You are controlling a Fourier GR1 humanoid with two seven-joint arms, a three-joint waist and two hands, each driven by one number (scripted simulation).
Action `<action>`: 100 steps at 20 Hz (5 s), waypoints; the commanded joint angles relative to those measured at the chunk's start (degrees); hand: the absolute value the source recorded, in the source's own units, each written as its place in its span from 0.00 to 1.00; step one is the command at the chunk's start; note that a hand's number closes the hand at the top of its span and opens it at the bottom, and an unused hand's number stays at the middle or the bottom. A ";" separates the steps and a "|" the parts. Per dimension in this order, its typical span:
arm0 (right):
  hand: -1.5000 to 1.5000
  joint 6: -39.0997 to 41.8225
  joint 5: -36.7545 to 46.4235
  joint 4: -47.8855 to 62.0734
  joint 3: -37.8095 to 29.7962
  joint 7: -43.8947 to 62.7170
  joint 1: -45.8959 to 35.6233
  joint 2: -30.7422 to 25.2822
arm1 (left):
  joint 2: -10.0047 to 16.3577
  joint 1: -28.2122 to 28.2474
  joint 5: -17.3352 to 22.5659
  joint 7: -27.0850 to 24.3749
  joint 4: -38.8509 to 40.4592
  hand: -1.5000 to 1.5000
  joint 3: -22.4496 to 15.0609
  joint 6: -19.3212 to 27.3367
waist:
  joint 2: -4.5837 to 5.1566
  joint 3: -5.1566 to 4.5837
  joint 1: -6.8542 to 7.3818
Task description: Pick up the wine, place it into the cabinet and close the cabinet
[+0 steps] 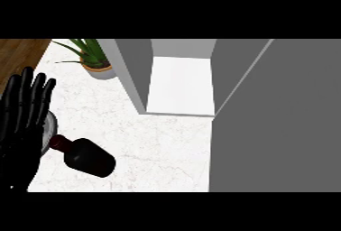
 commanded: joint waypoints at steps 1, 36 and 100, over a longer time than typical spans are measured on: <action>0.00 0.83 0.60 1.19 1.15 -0.49 0.05 0.04 | 0.74 -0.97 5.01 0.39 3.59 0.00 0.64 -3.62 | -1.76 1.31 -2.07; 0.00 5.26 -8.83 -30.28 16.20 20.20 18.50 -3.45 | 12.35 -6.41 54.13 52.27 -28.31 0.00 -1.26 6.98 | -2.71 1.35 -1.69; 0.00 -1.70 -6.63 -38.49 21.47 30.12 13.35 -6.07 | 6.87 -0.92 35.99 31.61 23.67 0.00 21.00 -44.25 | -1.97 1.27 -3.47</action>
